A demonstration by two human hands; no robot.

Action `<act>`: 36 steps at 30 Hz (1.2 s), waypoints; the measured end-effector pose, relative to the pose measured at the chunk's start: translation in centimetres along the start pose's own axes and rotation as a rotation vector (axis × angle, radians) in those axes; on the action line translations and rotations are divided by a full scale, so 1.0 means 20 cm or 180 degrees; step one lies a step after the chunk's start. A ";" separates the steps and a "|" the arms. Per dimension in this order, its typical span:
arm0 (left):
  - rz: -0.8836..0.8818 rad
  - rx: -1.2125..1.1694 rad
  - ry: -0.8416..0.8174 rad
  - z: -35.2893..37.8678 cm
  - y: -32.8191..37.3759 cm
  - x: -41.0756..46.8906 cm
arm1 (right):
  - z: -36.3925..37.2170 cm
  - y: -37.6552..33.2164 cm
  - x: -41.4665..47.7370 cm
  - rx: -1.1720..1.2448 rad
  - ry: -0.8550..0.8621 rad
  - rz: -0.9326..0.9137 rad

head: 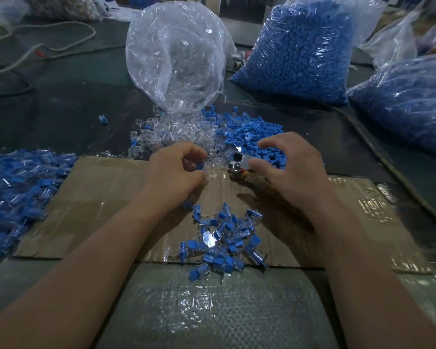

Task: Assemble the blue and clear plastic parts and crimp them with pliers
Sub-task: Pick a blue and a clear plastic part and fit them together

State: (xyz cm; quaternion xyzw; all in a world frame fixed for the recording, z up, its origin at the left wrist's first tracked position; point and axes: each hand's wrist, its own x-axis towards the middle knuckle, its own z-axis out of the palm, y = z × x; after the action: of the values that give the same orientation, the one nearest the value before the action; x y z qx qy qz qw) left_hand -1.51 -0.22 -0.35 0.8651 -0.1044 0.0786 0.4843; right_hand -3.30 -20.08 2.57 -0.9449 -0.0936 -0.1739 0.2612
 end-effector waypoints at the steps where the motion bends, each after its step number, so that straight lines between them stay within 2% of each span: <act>1: 0.0045 -0.0125 -0.0038 0.00 0.01 -0.01 | 0.01 -0.03 0.00 0.0177 0.0084 -0.0072; 8: 0.0478 -0.0567 -0.0240 0.00 0.05 -0.03 | 0.10 -0.13 -0.01 0.0968 -0.0617 0.0066; 16: 0.0536 -0.0714 -0.0161 0.02 0.08 -0.03 | 0.14 -0.14 -0.02 0.1367 -0.0441 -0.0006; 20: 0.0166 -0.0761 -0.0103 0.02 0.09 -0.02 | 0.14 -0.14 -0.02 0.1422 -0.0151 -0.0020; 25: -0.0508 -0.1717 -0.0590 -0.01 0.11 -0.02 | 0.14 -0.15 -0.02 0.1357 0.0245 -0.0101; 27: -0.0557 -0.1788 -0.0684 0.00 0.12 -0.03 | 0.15 -0.15 -0.03 0.1253 0.0273 -0.0254; 36: -0.0607 -0.2044 -0.0448 0.00 0.12 -0.02 | 0.16 -0.14 -0.03 0.1396 0.0134 -0.0395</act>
State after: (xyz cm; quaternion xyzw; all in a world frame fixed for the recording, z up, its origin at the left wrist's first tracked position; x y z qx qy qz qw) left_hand -2.59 -1.42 1.61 0.6776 -0.0757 -0.0638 0.7287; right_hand -3.72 -16.13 1.12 -0.8541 -0.1815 -0.1848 0.4510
